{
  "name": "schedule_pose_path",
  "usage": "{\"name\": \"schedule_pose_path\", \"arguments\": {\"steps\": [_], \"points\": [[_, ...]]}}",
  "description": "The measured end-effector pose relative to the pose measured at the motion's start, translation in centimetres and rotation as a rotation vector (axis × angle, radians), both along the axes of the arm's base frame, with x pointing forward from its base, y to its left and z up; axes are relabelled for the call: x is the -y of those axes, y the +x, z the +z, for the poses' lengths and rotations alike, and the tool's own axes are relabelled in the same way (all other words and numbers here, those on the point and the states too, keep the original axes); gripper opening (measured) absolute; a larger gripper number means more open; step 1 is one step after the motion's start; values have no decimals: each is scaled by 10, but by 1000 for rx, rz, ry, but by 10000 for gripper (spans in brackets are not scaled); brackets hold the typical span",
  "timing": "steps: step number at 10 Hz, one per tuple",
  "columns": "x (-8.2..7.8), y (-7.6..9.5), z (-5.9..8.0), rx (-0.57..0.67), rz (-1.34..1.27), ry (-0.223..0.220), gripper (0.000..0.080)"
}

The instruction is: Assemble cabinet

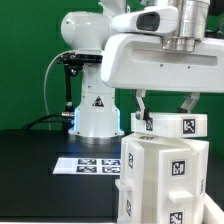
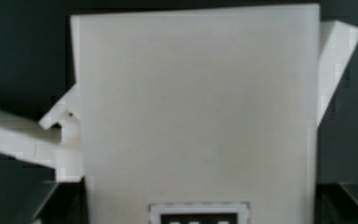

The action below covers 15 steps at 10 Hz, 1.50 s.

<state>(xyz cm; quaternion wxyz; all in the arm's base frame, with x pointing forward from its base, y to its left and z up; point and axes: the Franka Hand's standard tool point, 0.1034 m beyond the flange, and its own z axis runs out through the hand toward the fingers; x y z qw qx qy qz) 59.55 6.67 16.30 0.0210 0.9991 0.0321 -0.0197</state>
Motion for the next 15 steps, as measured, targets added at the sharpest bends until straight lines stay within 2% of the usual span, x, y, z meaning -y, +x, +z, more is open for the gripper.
{"name": "schedule_pose_path", "arguments": {"steps": [3, 7, 8, 9, 11, 12, 15], "points": [[-1, -1, -1, 11, -298, -10, 554], [-2, -1, -1, 23, -556, -20, 554], [-3, -1, -1, 26, -649, -7, 554], [-4, -2, -1, 32, -800, 26, 554], [-6, -5, -2, 22, -1042, 43, 554], [-6, -5, -2, 18, -1146, 75, 554], [-6, -6, -3, 0, -1364, 70, 554]]}}
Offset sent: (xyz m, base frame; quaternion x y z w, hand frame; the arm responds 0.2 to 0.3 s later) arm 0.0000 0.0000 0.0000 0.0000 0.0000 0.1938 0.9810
